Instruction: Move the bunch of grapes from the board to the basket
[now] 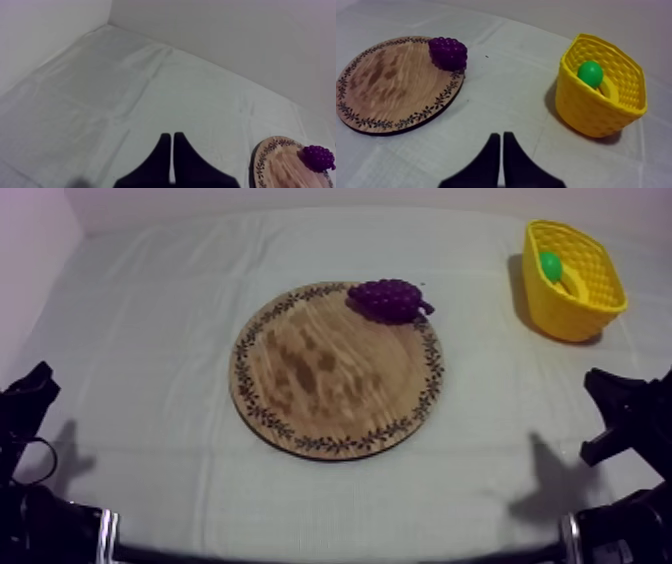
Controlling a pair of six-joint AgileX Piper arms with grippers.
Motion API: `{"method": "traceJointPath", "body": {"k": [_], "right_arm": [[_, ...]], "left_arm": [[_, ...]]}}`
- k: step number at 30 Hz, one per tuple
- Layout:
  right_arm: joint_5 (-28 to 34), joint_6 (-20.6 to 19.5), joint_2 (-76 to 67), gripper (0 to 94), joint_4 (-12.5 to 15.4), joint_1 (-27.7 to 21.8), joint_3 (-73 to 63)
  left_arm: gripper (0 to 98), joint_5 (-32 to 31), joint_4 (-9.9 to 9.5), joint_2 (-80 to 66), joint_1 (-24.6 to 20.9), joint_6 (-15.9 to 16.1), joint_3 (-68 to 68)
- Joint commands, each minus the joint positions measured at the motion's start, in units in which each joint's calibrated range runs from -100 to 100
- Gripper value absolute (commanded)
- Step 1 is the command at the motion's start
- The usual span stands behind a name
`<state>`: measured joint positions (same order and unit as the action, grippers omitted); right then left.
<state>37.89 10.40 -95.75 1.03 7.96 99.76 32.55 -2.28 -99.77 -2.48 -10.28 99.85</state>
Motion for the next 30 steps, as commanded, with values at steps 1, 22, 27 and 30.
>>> {"method": "traceJointPath", "body": {"k": [1, 22, 27, 30], "right_arm": [[0.0, 0.0, 0.0, 0.6, 0.0, 0.0, 0.0], [0.2, 2.5, 0.0, 0.5, 0.5, 0.3, -0.1], [0.4, 2.5, 0.0, 0.6, 0.6, 0.6, -0.2], [0.4, 3.7, 0.0, 0.6, 0.6, 0.6, -0.2]], "left_arm": [[0.0, 0.0, 0.01, 0.0, 0.0, 0.0, 0.0], [0.0, 0.0, 0.01, 0.0, 0.0, 0.0, 0.0], [0.0, 0.0, 0.01, 0.0, 0.0, 0.0, 0.0], [0.0, 0.0, 0.01, 0.0, 0.0, 0.0, 0.0]]}}
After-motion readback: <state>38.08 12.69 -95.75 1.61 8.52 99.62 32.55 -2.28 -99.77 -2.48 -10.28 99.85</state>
